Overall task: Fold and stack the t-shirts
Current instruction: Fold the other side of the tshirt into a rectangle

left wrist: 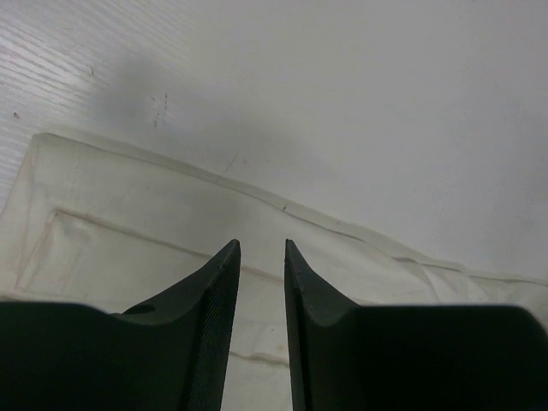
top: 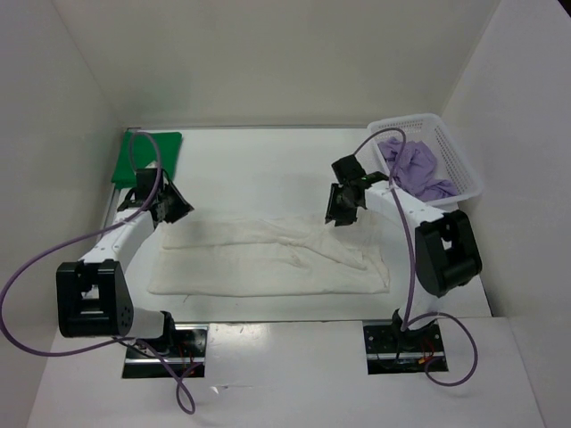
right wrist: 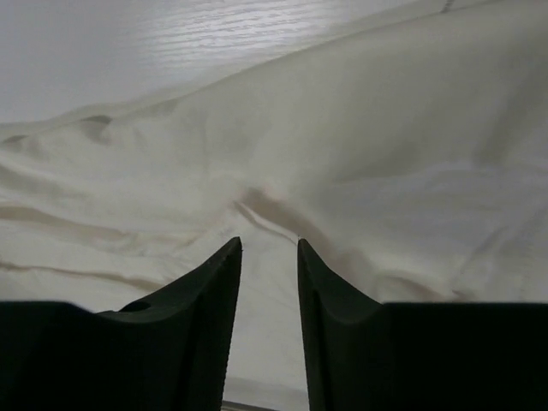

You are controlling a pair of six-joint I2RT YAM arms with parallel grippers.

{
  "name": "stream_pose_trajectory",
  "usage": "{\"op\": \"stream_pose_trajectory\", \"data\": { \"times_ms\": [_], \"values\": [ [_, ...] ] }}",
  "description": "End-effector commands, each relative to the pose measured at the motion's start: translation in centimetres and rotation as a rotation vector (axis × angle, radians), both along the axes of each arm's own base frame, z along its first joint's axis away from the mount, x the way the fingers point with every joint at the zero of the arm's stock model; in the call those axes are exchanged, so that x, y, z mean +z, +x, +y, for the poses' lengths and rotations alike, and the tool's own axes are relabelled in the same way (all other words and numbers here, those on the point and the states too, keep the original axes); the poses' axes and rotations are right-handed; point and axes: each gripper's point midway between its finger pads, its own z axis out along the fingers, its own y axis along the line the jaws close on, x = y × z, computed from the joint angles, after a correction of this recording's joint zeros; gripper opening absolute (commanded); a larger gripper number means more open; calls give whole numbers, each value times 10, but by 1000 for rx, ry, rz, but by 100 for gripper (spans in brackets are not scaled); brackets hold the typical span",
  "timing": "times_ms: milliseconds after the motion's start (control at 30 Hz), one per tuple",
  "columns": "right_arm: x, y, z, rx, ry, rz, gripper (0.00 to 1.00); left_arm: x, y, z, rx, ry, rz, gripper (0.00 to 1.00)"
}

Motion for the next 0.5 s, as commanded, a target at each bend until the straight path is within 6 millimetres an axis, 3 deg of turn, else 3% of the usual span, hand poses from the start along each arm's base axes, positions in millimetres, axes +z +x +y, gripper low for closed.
{"op": "stream_pose_trajectory", "data": {
  "times_ms": [0,133,333,467],
  "values": [
    [9,31,27,38,28,-102,41,-11,0,-1,-19,16,5,35],
    [-7,30,42,83,13,-75,44,-8,-4,-9,-35,11,-11,35],
    [-16,38,36,68,-38,-82,47,-13,-11,-24,-63,-18,-2,35],
    [-26,28,39,98,-63,-37,43,-11,-13,-24,-63,-17,-11,35]
  ]
}}
